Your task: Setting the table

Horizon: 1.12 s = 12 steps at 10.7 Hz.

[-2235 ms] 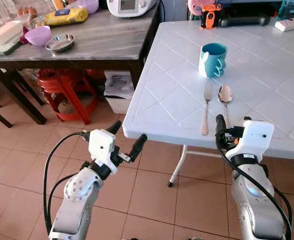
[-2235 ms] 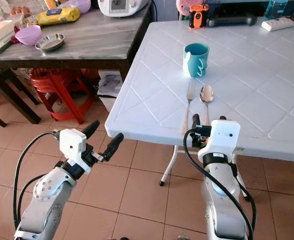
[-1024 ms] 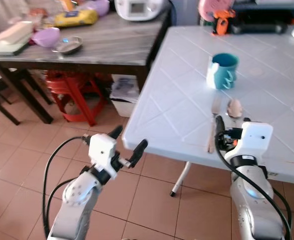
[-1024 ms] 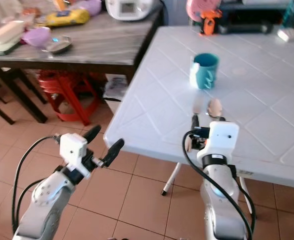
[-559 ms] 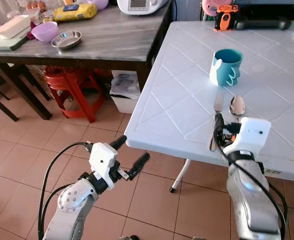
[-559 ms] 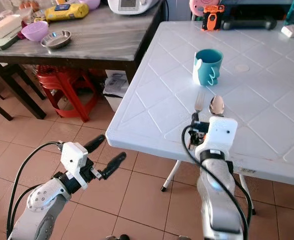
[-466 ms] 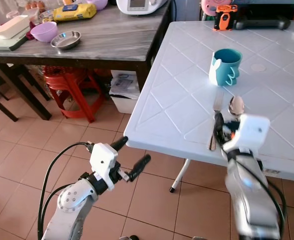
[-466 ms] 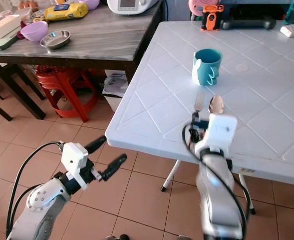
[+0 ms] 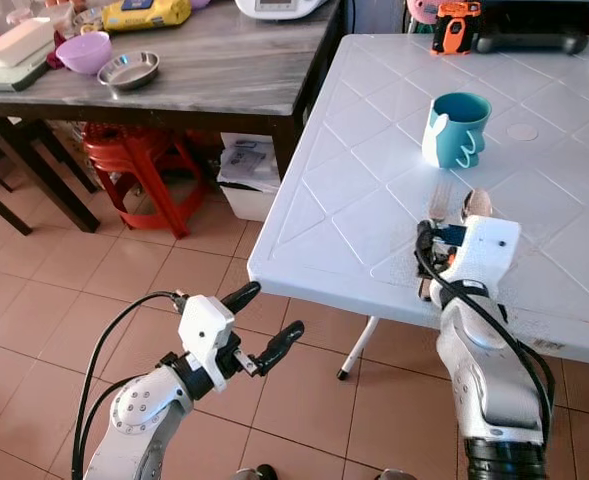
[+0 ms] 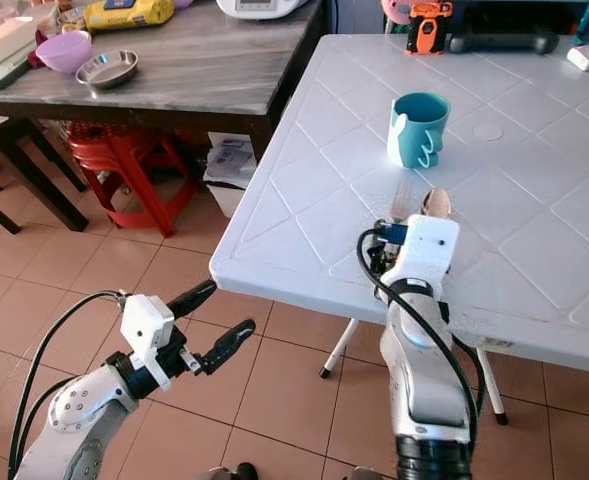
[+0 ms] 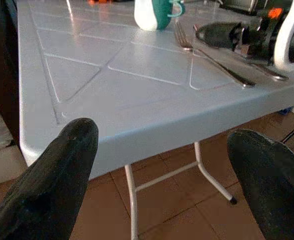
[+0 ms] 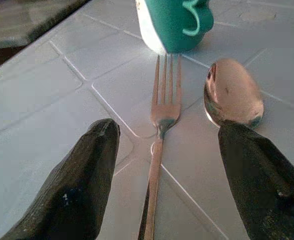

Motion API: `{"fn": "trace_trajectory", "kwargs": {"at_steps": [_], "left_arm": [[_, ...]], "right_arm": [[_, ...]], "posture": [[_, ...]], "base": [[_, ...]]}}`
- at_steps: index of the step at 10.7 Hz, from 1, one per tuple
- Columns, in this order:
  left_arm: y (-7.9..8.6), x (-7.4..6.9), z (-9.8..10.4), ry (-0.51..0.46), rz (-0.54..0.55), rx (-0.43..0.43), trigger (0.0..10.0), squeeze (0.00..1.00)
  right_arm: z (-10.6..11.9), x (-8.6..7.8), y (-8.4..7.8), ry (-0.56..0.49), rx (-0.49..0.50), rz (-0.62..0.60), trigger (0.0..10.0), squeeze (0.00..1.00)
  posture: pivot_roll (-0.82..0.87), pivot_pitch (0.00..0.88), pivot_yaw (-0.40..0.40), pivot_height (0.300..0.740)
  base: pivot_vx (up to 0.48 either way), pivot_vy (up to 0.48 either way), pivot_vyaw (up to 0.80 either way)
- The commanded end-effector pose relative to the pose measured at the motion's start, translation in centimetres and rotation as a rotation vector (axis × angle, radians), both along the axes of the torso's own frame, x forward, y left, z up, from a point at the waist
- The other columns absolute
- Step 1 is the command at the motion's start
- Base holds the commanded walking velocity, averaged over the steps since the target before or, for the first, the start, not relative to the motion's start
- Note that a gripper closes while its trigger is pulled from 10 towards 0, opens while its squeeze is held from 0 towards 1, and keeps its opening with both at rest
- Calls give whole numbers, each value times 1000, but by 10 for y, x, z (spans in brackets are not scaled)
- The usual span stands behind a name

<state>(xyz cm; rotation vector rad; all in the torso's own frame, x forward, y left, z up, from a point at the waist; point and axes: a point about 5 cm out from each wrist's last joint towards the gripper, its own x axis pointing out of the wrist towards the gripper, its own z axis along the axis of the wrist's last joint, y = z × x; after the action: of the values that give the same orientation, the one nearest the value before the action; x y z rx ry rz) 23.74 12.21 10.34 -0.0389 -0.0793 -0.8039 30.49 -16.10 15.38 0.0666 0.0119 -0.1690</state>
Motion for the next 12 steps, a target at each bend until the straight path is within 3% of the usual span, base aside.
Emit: {"fn": "trace_trajectory", "kwargs": {"at_steps": [1,4,5,6,12], "left_arm": [[3,0,0,-11,2,-1,10000,0],[4,1,-4,-12,2,-3,10000,0],[4,1,-5,-16,0,-4,10000,0],[3,1,-4,-28,-3,-20,10000,0],[-1,7,7,-82,3,-60,10000,0]], "right_arm": [[-6,2,4,41,26,-1,10000,0],[-6,10,17,73,61,24,10000,0],[-9,11,19,96,60,26,1647,0],[-10,11,20,100,68,27,0,0],[-39,6,-1,300,59,-80,0,0]], "posture": [[-80,177,121,740],[-82,176,124,740],[-81,175,123,740],[-80,174,121,740],[-82,166,118,740]], "base": [[0,0,0],[0,0,0],[0,0,0],[0,0,0],[0,0,0]]}}
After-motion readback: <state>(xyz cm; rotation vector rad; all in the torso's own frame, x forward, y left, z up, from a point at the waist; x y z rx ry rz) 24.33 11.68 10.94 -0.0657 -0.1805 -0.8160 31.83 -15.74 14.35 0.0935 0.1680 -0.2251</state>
